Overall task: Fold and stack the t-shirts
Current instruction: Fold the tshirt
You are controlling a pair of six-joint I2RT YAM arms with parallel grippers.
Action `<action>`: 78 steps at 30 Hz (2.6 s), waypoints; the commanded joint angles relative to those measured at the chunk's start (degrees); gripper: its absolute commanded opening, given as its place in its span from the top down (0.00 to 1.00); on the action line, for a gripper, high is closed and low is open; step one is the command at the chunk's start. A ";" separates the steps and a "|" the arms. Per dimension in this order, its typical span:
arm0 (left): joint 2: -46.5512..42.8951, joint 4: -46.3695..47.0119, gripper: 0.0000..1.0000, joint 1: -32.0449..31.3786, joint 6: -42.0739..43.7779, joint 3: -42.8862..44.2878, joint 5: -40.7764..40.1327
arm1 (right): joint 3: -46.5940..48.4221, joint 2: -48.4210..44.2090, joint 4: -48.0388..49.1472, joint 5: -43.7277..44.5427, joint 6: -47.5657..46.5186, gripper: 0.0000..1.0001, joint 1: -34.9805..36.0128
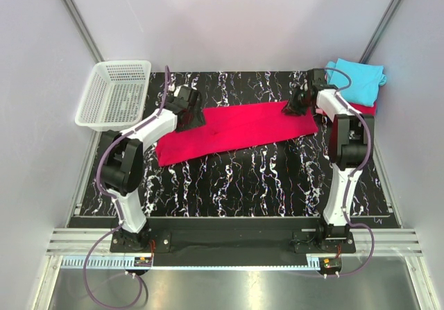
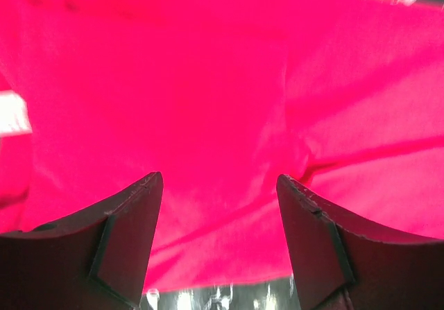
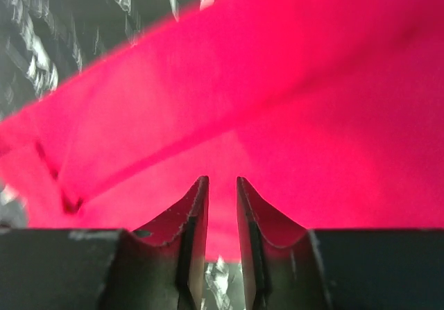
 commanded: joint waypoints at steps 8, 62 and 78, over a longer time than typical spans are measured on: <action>7.02 -14.22 0.27 -0.13 -2.61 8.61 5.57 | 20.84 13.75 -16.58 19.35 -11.46 0.70 3.53; 44.47 -3.89 0.22 14.11 -1.38 58.54 28.40 | -19.60 -12.62 -23.25 21.72 6.81 0.81 33.85; 16.53 4.76 0.21 14.55 -1.55 41.33 32.10 | -1.67 -27.03 -32.49 38.06 5.17 0.66 35.53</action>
